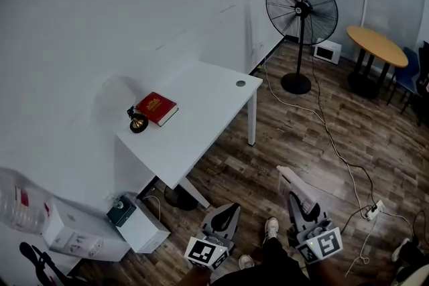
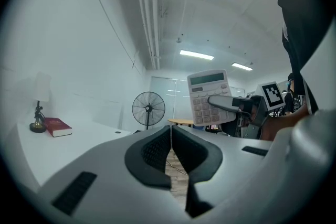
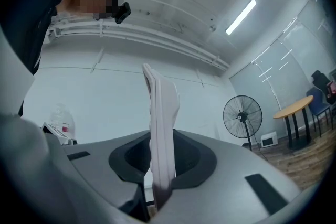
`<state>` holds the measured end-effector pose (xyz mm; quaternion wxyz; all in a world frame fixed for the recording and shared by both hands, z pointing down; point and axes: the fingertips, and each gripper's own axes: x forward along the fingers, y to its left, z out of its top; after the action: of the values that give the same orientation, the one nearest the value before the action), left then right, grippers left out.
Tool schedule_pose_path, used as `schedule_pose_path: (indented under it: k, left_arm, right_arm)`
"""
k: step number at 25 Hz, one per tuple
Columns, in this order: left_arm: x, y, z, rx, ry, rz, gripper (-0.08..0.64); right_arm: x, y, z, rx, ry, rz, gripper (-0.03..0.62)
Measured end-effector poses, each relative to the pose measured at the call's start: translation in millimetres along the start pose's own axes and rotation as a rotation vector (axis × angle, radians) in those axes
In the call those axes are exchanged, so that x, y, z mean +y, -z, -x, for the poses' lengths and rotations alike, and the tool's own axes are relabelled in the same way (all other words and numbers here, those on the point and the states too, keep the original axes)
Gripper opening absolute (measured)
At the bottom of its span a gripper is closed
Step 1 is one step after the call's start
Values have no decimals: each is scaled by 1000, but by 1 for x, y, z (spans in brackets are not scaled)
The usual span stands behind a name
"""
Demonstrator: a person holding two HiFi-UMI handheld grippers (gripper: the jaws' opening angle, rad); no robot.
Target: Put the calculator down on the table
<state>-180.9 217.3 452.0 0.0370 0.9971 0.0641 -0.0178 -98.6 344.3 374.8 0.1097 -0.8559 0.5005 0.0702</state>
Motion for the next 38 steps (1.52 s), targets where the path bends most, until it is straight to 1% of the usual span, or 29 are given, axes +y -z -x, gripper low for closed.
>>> schedule_pose_path:
  k: [4,10,13,19,26,31,38]
  left_arm:
    - [13,1,-18,5,4,-4,21]
    - [36,-1,-53,15,-2,-27,21]
    - [49,-4,-73,19,-19,-34,21]
    - [72,-12,-113,20,-68,-33,21]
    - [86,-15,-171,24,-108,-45,21]
    - [83,-16,-212,30,-125,-71,21]
    - [95,-13,-238,45,-168,-67,21]
  right_arm:
    - [-14,4,-19,-5,8,13,94]
    - [-35,13,-56,20,-8,23,94]
    - [-48,14,-76,25,-19,7,94]
    - [-79,16,-118,33,-60,6,95]
    - [-123,19,-157,45,-120,9,95]
    - [-159,16,-176,32,-165,5,95]
    - [-184,26,-206,29,-193,-10,94]
